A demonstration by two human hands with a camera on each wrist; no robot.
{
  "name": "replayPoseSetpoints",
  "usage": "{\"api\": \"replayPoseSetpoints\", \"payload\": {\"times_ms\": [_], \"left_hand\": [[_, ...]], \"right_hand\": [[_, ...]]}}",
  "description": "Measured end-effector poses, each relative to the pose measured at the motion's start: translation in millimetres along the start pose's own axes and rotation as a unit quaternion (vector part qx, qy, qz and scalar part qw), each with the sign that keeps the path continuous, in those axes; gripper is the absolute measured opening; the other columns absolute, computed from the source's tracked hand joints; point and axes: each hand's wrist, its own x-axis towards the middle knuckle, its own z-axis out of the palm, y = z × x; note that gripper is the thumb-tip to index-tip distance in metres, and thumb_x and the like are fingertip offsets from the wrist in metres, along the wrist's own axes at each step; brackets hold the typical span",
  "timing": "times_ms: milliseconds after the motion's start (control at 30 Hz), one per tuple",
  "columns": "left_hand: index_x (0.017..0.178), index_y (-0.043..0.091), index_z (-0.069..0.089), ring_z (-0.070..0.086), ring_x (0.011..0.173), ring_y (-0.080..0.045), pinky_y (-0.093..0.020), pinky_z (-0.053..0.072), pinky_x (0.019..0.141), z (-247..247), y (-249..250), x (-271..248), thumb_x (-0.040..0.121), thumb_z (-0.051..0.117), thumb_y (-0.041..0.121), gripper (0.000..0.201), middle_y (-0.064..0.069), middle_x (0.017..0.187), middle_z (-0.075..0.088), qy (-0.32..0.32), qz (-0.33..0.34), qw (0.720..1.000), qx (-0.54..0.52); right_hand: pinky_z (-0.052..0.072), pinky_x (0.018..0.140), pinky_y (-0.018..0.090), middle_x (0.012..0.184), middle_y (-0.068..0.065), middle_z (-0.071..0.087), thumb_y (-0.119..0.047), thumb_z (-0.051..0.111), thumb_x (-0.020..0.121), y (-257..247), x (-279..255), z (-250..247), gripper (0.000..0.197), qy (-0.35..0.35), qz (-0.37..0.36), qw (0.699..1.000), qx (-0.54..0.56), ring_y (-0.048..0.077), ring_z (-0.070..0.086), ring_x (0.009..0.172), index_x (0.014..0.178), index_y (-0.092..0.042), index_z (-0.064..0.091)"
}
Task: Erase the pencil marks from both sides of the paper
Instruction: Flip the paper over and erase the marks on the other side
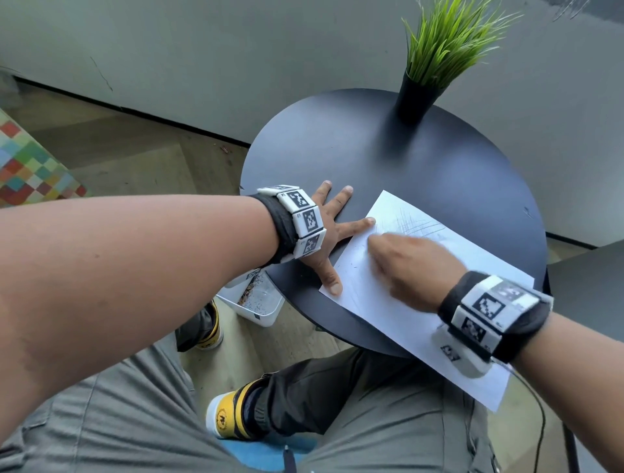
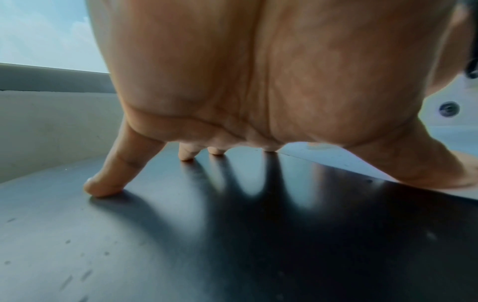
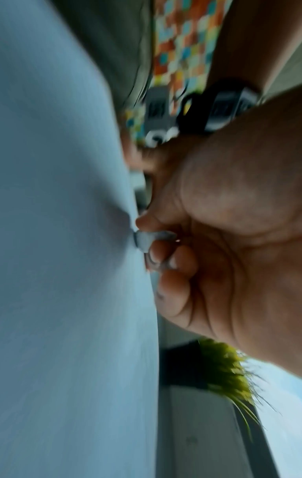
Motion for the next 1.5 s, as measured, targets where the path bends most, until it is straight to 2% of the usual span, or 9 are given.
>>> {"api": "replayPoseSetpoints", "payload": {"times_ms": [100,267,400,567,800,1033,1167,1333,1500], "left_hand": [[0.146,0.053,-0.022,-0.021,0.146,-0.045,-0.078,0.017,0.101,-0.4,1.8,-0.3,0.053,0.062,0.092,0.132,-0.007,0.159,-0.033,0.001,-0.005,1.0,0.008],[0.147,0.053,-0.022,-0.021,0.146,-0.045,-0.078,0.016,0.102,-0.6,1.1,-1.2,0.053,0.063,0.091,0.132,-0.008,0.159,-0.032,-0.001,0.0,1.0,-0.001],[0.146,0.054,-0.022,-0.021,0.146,-0.045,-0.079,0.017,0.102,1.2,1.8,0.7,0.051,0.063,0.091,0.133,-0.008,0.159,-0.033,0.002,-0.004,1.0,0.01],[0.147,0.055,-0.02,-0.02,0.146,-0.045,-0.078,0.017,0.102,-1.9,1.8,-0.8,0.052,0.065,0.09,0.132,-0.007,0.16,-0.03,-0.001,-0.002,1.0,-0.011],[0.147,0.057,-0.015,-0.02,0.147,-0.041,-0.073,0.018,0.106,-7.0,7.7,-7.8,0.056,0.066,0.088,0.126,-0.004,0.161,-0.027,-0.009,-0.014,1.0,-0.024],[0.143,0.059,-0.022,-0.02,0.147,-0.044,-0.077,0.02,0.102,-4.9,6.1,-0.4,0.05,0.062,0.093,0.13,-0.004,0.16,-0.031,-0.01,-0.014,1.0,0.003],[0.144,0.058,-0.021,-0.021,0.146,-0.046,-0.076,0.016,0.105,-0.2,3.8,6.1,0.048,0.063,0.093,0.132,-0.006,0.16,-0.031,-0.006,-0.007,1.0,-0.007],[0.136,0.062,-0.026,-0.02,0.144,-0.05,-0.075,0.016,0.108,3.2,4.2,12.4,0.04,0.063,0.095,0.135,-0.006,0.159,-0.032,-0.006,-0.011,1.0,-0.003],[0.133,0.062,-0.027,-0.02,0.144,-0.051,-0.073,0.013,0.11,6.8,0.9,16.0,0.039,0.063,0.096,0.134,-0.009,0.159,-0.031,0.005,0.002,1.0,-0.018]], "right_hand": [[0.04,0.061,0.037,0.086,-0.003,0.045,-0.02,0.047,0.094,-31.4,-14.3,11.1,0.007,-0.064,-0.103,0.993,0.0,0.028,0.056,0.08,0.095,-0.022,0.04],[0.047,0.066,0.04,0.084,-0.003,0.043,-0.027,0.038,0.098,9.8,-3.0,-0.6,0.011,0.006,0.025,1.0,-0.006,0.03,0.057,0.083,0.09,-0.023,0.032],[0.044,0.059,0.04,0.082,-0.005,0.039,-0.017,0.046,0.092,-31.8,-16.3,14.5,0.011,-0.049,-0.111,0.993,-0.002,0.024,0.046,0.07,0.092,-0.023,0.037],[0.048,0.069,0.04,0.084,-0.002,0.054,-0.036,0.036,0.099,24.7,3.3,5.8,0.018,0.023,0.06,0.998,0.012,0.031,0.057,0.081,0.089,-0.021,0.037],[0.049,0.068,0.042,0.081,0.004,0.052,-0.03,0.039,0.095,25.6,13.2,4.5,0.013,0.001,0.114,0.993,0.019,0.034,0.053,0.076,0.091,-0.019,0.037],[0.046,0.069,0.041,0.095,-0.001,0.053,-0.03,0.037,0.101,-20.0,-12.2,9.0,0.013,-0.051,-0.069,0.995,0.045,0.028,0.055,0.085,0.102,-0.019,0.044],[0.05,0.077,0.042,0.104,0.003,0.059,-0.034,0.036,0.1,17.9,5.1,2.8,0.015,0.019,0.034,0.999,0.032,0.031,0.06,0.093,0.108,-0.022,0.044],[0.048,0.072,0.043,0.098,0.0,0.054,-0.021,0.045,0.098,-16.9,-5.5,11.4,0.008,-0.049,-0.091,0.994,0.034,0.028,0.056,0.088,0.105,-0.019,0.047],[0.049,0.075,0.038,0.108,0.003,0.06,-0.021,0.043,0.097,12.1,11.9,5.4,0.013,0.041,0.004,0.997,0.06,0.029,0.06,0.096,0.11,-0.02,0.048]]}}
